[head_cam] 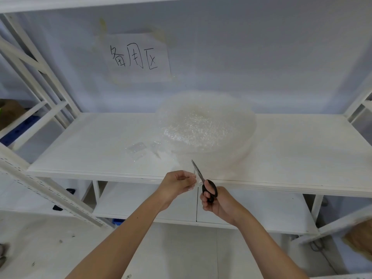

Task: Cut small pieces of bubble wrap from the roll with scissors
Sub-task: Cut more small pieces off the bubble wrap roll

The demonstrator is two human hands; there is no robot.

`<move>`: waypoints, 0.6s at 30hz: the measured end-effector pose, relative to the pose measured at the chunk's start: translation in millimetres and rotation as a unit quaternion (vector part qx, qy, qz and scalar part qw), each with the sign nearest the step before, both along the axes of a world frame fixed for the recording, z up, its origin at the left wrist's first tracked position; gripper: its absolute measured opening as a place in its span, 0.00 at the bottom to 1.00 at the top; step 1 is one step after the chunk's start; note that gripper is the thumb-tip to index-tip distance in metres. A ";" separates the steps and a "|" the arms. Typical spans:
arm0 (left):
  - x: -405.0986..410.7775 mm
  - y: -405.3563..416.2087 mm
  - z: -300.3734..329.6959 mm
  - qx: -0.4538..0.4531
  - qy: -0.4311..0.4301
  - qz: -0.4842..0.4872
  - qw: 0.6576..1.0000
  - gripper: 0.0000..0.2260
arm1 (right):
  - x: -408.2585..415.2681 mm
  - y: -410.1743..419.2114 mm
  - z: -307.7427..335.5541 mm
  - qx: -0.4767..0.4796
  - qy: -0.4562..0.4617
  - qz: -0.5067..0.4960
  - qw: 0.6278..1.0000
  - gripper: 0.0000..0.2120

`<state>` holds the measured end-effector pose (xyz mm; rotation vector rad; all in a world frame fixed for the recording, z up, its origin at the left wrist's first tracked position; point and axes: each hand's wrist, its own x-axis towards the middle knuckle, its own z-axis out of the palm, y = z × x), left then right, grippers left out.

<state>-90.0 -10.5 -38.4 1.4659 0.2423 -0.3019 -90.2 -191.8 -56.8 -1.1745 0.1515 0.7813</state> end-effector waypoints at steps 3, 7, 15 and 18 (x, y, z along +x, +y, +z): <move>-0.6 -1.3 -1.4 0.004 0.001 -0.002 1.000 0.08 | -1.6 -1.0 -1.7 -0.001 -0.002 -0.005 1.000 0.19; 0.3 -0.7 0.4 0.001 0.004 -0.003 1.000 0.06 | -5.2 -2.6 -2.9 0.011 -0.003 0.008 1.000 0.20; 0.1 4.8 7.9 -0.032 0.003 0.022 0.999 0.04 | -19.6 -9.8 -8.0 0.042 0.032 0.054 0.997 0.22; -0.4 6.9 7.3 -0.045 0.008 0.034 0.998 0.05 | -25.1 -13.1 -11.2 0.027 0.030 0.065 0.997 0.23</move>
